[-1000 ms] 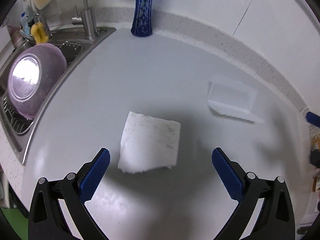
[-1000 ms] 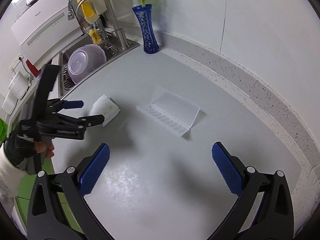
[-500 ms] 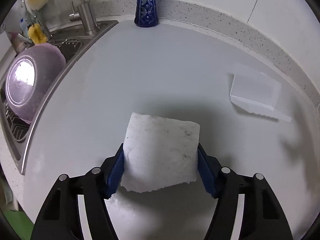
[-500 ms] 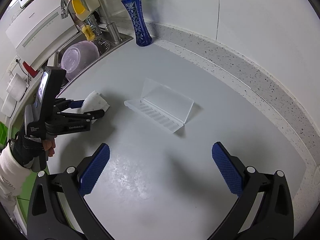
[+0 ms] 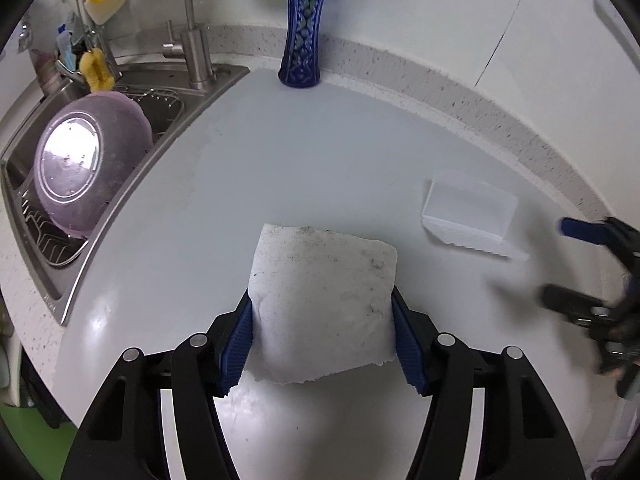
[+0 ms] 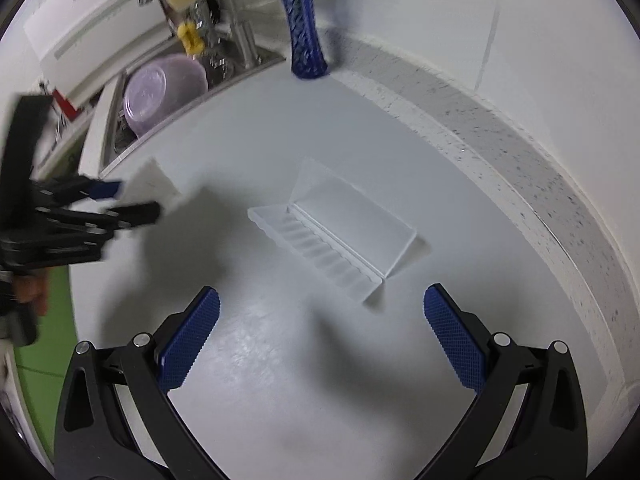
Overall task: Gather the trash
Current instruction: 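Grasp the clear plastic tray with the right gripper while the left gripper holds the towel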
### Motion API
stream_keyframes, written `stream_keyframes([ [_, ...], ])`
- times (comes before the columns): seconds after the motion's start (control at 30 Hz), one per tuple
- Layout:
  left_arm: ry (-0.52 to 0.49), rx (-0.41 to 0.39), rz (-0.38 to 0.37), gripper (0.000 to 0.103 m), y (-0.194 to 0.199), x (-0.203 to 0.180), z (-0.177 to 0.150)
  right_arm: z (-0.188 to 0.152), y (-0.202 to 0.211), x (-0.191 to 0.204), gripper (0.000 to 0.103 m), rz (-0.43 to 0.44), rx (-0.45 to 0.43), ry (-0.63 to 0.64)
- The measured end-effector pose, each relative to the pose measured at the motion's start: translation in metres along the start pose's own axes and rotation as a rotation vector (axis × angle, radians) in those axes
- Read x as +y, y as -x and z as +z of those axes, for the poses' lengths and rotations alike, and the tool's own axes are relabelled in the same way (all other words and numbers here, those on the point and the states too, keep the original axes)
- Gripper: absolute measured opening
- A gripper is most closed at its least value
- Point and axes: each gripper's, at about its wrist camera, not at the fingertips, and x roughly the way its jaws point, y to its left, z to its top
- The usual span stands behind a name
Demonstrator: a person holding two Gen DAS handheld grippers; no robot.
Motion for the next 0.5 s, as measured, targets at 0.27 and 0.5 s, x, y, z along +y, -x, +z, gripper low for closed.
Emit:
stream_keyframes([
  [0.27, 0.034, -0.018, -0.013, 0.061, 0.017, 0.005, -0.012, 0.008, -0.044, 0.014, 0.067, -0.068, 0.06, 0.137],
  [0.5, 0.068, -0.017, -0.012, 0.061, 0.027, 0.009, -0.024, 0.012, -0.049, 0.015, 0.014, -0.11, 0.035, 0.183],
])
